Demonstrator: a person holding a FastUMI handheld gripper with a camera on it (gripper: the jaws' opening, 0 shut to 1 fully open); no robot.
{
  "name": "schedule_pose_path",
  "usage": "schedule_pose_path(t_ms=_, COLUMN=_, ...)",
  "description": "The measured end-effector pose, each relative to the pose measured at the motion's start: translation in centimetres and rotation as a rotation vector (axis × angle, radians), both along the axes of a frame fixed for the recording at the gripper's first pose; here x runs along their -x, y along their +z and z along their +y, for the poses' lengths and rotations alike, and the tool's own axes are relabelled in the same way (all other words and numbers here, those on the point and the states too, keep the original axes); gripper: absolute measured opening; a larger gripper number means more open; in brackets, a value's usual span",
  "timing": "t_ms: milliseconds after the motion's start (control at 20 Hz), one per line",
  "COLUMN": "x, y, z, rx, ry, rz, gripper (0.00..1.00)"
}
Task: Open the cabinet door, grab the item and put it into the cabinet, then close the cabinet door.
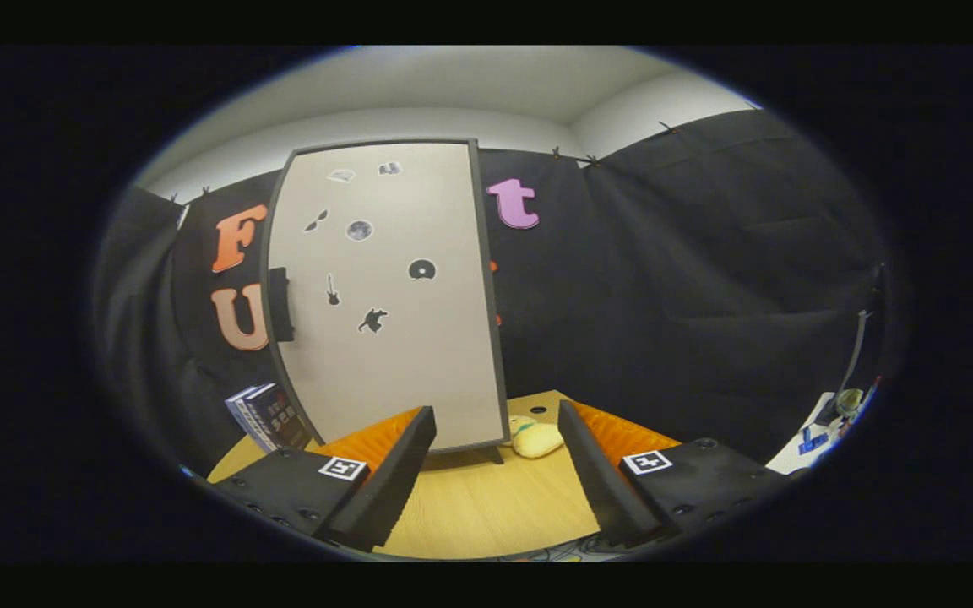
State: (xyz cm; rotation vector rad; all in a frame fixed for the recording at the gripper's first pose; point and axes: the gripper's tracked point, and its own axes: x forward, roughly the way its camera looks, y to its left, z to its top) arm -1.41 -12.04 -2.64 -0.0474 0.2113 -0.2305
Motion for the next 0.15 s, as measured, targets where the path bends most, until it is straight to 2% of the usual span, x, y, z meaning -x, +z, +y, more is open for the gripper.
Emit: schedule_pose_path(t_ms=150, x=-0.2, y=-0.5, z=-1.2, rx=0.007, ry=-0.048, rz=-0.001, gripper=0.95)
